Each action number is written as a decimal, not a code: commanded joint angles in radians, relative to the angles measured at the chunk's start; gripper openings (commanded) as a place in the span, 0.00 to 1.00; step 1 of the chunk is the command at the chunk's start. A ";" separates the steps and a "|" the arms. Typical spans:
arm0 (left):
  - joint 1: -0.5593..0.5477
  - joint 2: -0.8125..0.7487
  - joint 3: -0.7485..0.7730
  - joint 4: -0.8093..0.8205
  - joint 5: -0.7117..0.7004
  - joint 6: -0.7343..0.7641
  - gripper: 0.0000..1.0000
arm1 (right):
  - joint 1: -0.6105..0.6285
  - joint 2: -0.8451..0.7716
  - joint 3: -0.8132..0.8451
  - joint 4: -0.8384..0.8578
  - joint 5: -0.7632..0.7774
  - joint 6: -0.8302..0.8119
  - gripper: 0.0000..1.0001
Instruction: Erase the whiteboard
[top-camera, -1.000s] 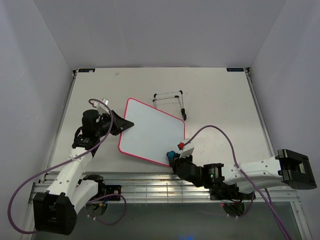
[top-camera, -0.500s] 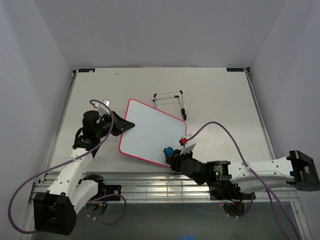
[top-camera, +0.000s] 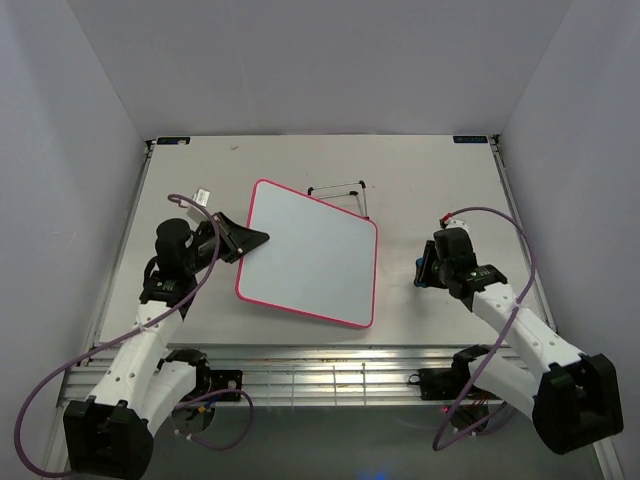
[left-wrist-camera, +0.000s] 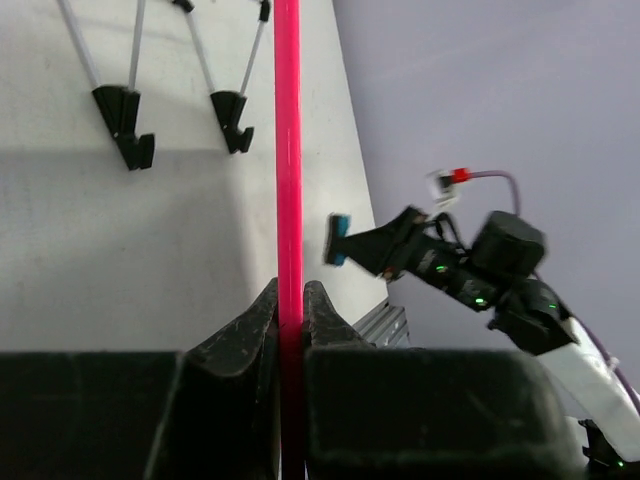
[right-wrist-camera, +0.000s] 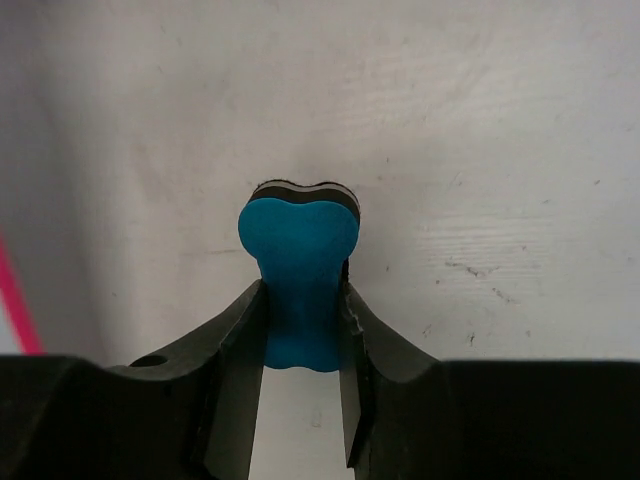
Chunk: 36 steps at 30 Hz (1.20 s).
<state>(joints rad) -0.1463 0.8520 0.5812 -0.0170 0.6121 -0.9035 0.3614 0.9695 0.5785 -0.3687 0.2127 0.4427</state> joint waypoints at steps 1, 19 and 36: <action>0.001 -0.007 0.161 0.163 0.014 -0.115 0.00 | -0.021 0.121 -0.020 -0.044 -0.165 -0.093 0.22; -0.039 0.585 0.285 1.052 -0.011 -0.228 0.00 | -0.022 0.074 0.047 -0.099 -0.115 -0.084 0.70; -0.072 1.119 0.539 1.563 -0.035 -0.164 0.00 | -0.022 -0.230 0.064 -0.176 -0.262 -0.110 0.70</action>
<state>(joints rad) -0.2127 1.9762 1.0519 1.2095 0.5671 -1.0874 0.3412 0.7715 0.5949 -0.5301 0.0181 0.3576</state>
